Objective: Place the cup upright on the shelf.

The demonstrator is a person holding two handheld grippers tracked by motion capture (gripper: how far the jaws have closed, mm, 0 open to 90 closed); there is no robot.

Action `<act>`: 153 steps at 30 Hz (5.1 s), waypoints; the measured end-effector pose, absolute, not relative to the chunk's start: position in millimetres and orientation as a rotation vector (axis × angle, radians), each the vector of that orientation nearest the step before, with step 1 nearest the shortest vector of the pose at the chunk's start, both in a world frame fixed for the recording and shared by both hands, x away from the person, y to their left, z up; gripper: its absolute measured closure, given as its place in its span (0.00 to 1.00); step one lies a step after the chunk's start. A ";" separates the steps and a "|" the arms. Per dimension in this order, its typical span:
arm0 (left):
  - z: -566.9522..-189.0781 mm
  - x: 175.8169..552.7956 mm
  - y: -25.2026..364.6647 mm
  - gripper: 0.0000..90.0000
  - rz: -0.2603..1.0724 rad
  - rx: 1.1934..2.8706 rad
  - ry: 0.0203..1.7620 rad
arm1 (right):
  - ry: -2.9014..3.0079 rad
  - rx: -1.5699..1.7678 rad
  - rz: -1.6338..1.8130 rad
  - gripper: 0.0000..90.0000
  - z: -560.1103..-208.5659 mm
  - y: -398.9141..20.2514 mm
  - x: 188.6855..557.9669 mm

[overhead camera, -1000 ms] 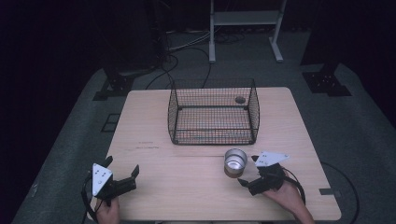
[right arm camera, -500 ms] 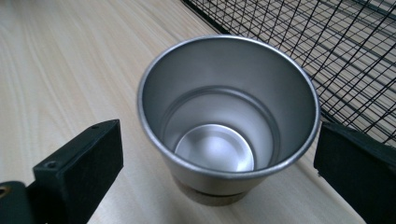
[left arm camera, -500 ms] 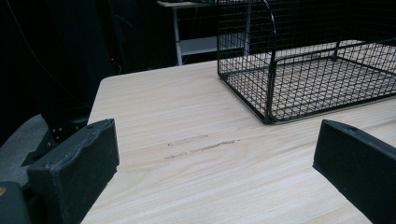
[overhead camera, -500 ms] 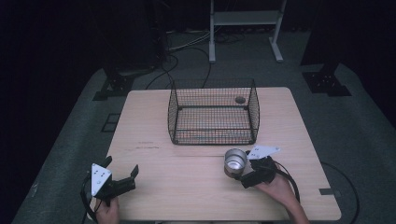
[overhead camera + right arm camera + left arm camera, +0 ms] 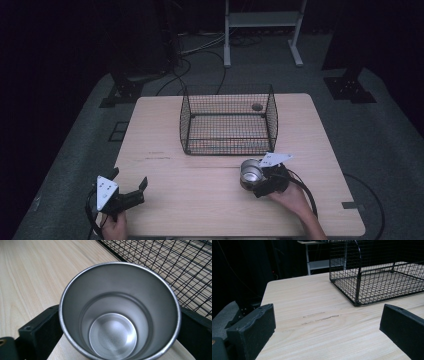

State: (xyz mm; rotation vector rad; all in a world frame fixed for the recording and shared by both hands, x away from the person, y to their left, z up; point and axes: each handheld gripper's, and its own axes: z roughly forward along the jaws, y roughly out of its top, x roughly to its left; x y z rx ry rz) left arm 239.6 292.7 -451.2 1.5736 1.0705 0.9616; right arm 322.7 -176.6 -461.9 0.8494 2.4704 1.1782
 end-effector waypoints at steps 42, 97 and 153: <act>-449.8 238.1 292.2 0.00 0.975 1.568 1.066 | 2.476 0.849 1.253 0.20 -456.9 -186.0 324.9; -450.3 238.7 292.7 0.00 0.970 1.562 1.072 | 2.539 0.680 1.359 0.20 -360.0 -170.7 352.8; -448.2 237.6 297.7 0.00 0.974 1.545 1.077 | 2.544 0.702 1.269 0.20 -309.3 -107.1 449.1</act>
